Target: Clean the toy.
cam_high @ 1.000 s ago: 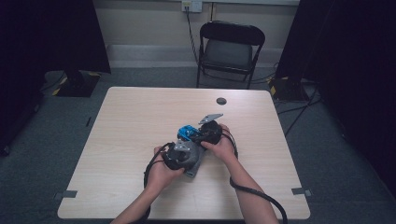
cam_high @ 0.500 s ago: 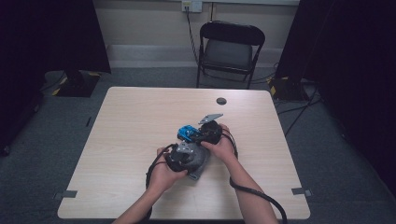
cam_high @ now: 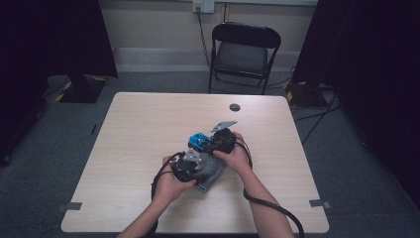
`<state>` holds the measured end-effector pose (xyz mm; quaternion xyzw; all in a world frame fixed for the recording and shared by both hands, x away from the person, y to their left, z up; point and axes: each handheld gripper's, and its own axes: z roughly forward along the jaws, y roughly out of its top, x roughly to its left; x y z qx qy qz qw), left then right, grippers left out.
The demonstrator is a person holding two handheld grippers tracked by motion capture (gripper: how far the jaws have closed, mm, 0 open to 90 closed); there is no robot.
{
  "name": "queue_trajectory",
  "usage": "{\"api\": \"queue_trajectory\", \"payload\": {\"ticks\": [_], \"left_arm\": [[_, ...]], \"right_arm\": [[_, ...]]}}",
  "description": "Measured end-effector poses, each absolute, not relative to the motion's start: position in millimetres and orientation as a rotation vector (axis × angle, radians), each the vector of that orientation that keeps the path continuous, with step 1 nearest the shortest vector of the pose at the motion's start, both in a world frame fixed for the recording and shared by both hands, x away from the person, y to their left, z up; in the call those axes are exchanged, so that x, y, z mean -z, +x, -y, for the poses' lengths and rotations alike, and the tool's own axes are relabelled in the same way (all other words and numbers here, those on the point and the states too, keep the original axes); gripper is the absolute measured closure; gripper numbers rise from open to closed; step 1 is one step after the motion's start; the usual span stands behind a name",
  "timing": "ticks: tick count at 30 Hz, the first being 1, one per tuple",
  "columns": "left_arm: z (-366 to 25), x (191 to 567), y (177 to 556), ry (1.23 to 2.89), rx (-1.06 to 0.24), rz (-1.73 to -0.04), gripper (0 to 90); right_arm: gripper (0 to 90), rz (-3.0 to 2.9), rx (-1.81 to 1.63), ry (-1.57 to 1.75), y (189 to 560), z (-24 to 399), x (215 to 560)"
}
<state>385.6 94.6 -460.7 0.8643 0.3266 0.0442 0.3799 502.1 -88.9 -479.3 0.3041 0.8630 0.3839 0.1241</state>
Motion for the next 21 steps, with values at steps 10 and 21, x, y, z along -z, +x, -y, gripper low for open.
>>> {"api": "queue_trajectory", "payload": {"ticks": [10, 21], "left_arm": [[-135, 452, 396, 2.143, -0.18, -0.956, 72.6], [-167, 445, 410, 2.037, -0.261, -1.061, 72.7]], "right_arm": [[41.6, -2.517, -1.12, 0.888, 502, 90, 479], [41.6, -2.516, -1.12, 0.887, 502, 90, 479]]}}
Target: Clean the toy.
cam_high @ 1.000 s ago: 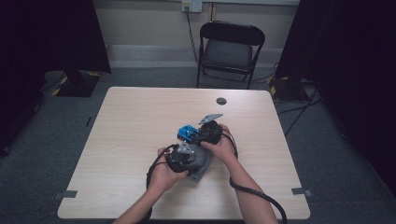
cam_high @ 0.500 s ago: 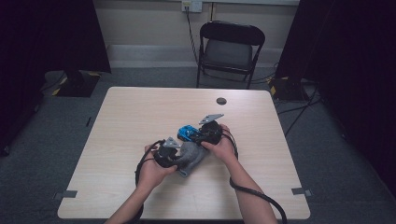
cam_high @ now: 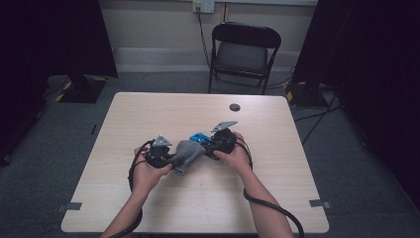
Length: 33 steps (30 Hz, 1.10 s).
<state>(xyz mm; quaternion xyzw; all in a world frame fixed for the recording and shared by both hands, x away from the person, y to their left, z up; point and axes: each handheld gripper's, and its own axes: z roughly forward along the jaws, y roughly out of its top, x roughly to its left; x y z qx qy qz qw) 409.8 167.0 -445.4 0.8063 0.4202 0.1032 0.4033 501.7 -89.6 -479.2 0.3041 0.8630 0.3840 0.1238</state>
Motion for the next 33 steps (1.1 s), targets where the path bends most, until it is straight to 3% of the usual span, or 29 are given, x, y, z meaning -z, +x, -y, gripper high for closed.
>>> {"api": "queue_trajectory", "payload": {"ticks": [16, 22, 33], "left_arm": [[-185, 464, 430, 2.018, -0.437, -1.255, 72.6], [-189, 466, 433, 1.99, -0.432, -1.294, 72.6], [-170, 475, 431, 2.106, -0.386, -1.257, 72.8]], "right_arm": [[41.6, -2.509, -1.133, 0.886, 501, 90, 480], [41.6, -2.51, -1.132, 0.886, 501, 90, 480], [41.6, -2.513, -1.126, 0.884, 501, 90, 480]]}}
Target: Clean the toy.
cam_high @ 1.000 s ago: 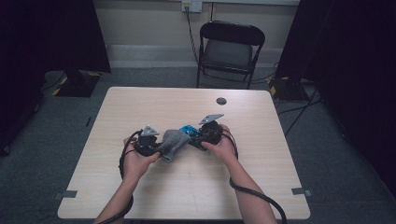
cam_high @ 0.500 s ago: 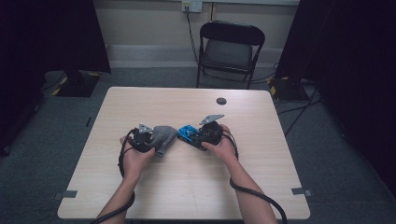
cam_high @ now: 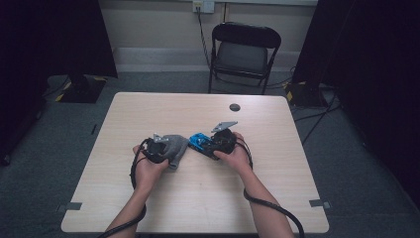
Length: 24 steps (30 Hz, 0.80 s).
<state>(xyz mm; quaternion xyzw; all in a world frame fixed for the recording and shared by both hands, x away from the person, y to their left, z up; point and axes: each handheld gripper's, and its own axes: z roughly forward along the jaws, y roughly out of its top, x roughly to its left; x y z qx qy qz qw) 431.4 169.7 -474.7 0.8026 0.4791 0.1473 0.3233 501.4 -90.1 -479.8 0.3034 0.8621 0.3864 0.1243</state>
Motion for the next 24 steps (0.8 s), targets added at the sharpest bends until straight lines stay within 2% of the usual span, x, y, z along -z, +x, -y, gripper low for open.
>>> {"api": "queue_trajectory", "payload": {"ticks": [24], "left_arm": [[-137, 474, 412, 2.143, -0.245, -1.129, 73.0]], "right_arm": [[41.6, -2.519, -1.112, 0.886, 502, 89, 479]]}}
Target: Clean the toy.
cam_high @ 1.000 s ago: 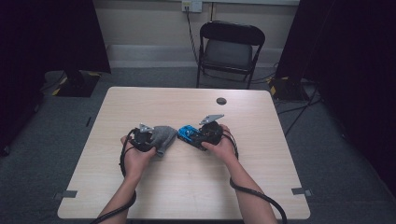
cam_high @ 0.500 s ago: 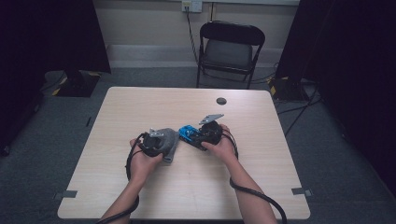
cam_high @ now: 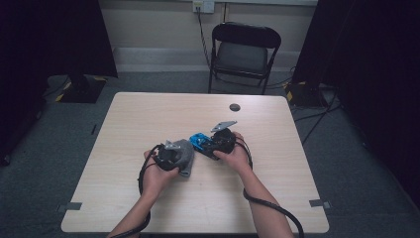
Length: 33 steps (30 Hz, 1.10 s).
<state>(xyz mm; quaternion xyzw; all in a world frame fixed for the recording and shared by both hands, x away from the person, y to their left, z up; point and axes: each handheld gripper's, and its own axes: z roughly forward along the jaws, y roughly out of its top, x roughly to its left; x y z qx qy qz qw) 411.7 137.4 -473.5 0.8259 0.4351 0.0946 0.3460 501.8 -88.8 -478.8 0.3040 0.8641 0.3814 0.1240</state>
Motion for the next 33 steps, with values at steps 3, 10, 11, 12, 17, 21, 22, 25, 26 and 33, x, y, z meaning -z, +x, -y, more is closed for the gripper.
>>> {"api": "queue_trajectory", "payload": {"ticks": [3, 10, 11, 12, 17, 21, 22, 25, 26, 33], "left_arm": [[-132, 473, 409, 2.148, -0.227, -1.114, 73.0], [-120, 473, 402, 2.16, -0.19, -1.072, 73.0], [-118, 474, 401, 2.161, -0.191, -1.064, 73.0], [-116, 474, 400, 2.158, -0.187, -1.061, 73.0], [-111, 475, 398, 2.159, -0.158, -1.039, 73.0], [-105, 474, 395, 2.158, -0.13, -1.015, 73.0], [-104, 474, 394, 2.157, -0.12, -1.012, 73.0], [-100, 474, 393, 2.163, -0.108, -0.998, 73.0], [-99, 474, 392, 2.162, -0.102, -0.995, 73.0], [-96, 474, 390, 2.172, -0.08, -0.977, 73.0]], "right_arm": [[41.6, -2.52, -1.111, 0.886, 502, 89, 479], [41.6, -2.519, -1.112, 0.887, 502, 89, 479], [41.6, -2.519, -1.111, 0.887, 502, 89, 479], [41.6, -2.518, -1.111, 0.887, 502, 89, 479], [41.6, -2.518, -1.112, 0.889, 501, 89, 479], [41.6, -2.518, -1.111, 0.888, 502, 89, 479], [41.6, -2.518, -1.111, 0.888, 502, 89, 479], [41.6, -2.519, -1.111, 0.888, 502, 89, 479], [41.6, -2.519, -1.11, 0.888, 502, 89, 479], [41.6, -2.519, -1.111, 0.888, 502, 89, 479]]}}
